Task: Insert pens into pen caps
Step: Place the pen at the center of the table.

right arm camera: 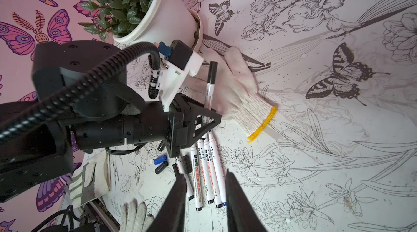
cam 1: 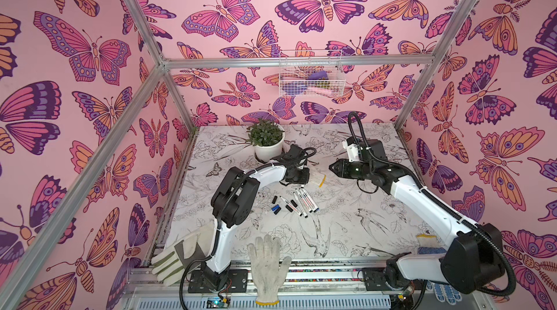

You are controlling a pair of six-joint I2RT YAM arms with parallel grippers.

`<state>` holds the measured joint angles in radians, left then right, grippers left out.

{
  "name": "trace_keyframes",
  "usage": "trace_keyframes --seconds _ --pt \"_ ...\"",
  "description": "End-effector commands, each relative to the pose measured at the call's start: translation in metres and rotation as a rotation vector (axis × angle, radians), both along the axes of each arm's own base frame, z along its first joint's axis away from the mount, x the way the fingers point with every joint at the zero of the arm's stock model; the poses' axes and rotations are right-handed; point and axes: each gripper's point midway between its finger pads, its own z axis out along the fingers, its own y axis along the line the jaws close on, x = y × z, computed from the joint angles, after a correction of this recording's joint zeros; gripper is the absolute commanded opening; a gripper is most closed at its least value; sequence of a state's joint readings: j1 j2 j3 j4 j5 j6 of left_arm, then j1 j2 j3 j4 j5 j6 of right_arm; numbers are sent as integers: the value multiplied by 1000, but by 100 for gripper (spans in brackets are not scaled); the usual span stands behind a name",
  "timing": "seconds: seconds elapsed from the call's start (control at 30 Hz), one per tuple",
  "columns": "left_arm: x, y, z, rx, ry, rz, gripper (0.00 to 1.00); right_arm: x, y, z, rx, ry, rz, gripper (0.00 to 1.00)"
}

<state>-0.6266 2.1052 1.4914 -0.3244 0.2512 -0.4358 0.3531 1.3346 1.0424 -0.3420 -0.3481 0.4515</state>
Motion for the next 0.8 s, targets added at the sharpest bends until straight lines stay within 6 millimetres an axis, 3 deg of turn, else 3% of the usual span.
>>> trace_keyframes --seconds 0.0,0.13,0.23,0.4,0.53,0.63,0.77 --pt "12 7 5 40 -27 20 46 -5 -6 3 -13 -18 -3 30" --pt "18 1 21 18 -68 -2 54 -6 -4 7 1 -29 9 30" --pt "20 0 50 -10 -121 -10 56 -7 -5 6 -6 -32 8 31" --pt "7 26 92 3 -213 26 61 -7 -1 4 7 -27 24 32" --pt "-32 60 94 14 -195 36 62 -13 11 -1 11 -17 82 33" --pt "-73 81 86 10 -165 -6 62 -20 27 -7 -10 -14 147 33" --pt "-122 95 70 -27 -95 -47 61 -26 40 -16 -24 6 186 32"
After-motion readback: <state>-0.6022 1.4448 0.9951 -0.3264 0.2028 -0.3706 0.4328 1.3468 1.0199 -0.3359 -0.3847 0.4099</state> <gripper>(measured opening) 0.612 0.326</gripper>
